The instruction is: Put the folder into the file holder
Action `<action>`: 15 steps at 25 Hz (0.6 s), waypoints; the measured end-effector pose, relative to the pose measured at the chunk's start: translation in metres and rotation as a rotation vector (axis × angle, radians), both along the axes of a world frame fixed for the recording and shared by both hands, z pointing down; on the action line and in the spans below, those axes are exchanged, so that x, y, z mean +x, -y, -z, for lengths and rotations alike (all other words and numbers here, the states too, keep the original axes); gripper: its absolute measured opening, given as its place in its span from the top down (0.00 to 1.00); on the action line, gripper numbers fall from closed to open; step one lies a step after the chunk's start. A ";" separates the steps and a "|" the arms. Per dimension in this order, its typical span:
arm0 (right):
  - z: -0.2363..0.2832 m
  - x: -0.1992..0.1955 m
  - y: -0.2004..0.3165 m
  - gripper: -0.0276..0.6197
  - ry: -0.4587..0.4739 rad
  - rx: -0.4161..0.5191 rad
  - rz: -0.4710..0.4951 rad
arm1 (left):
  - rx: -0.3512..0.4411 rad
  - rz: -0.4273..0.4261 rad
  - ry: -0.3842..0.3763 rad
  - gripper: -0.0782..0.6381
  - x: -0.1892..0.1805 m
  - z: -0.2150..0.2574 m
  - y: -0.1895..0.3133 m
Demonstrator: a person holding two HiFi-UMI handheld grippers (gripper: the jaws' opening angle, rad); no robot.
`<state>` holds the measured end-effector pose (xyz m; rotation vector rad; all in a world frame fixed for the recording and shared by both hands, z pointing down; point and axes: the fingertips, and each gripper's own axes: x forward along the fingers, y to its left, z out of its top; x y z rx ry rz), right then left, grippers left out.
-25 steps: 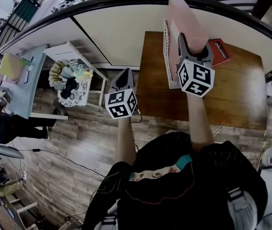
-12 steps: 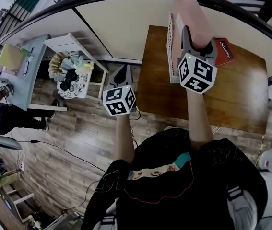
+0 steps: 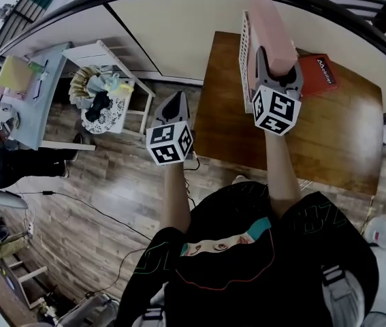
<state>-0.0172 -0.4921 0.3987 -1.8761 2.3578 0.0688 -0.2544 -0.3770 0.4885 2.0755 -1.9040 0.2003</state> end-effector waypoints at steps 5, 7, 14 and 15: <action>-0.061 0.000 0.006 0.51 -0.037 -0.139 0.040 | -0.024 0.001 -0.014 0.89 0.005 -0.013 -0.002; -0.078 -0.007 0.003 0.51 -0.071 -0.185 0.068 | -0.032 -0.001 -0.022 0.89 0.006 -0.017 -0.003; -0.075 -0.015 -0.010 0.49 -0.149 -0.304 0.150 | -0.026 -0.012 -0.068 0.89 0.019 -0.025 -0.006; -0.069 -0.014 -0.013 0.49 -0.151 -0.291 0.158 | -0.024 -0.014 -0.075 0.89 0.021 -0.026 -0.006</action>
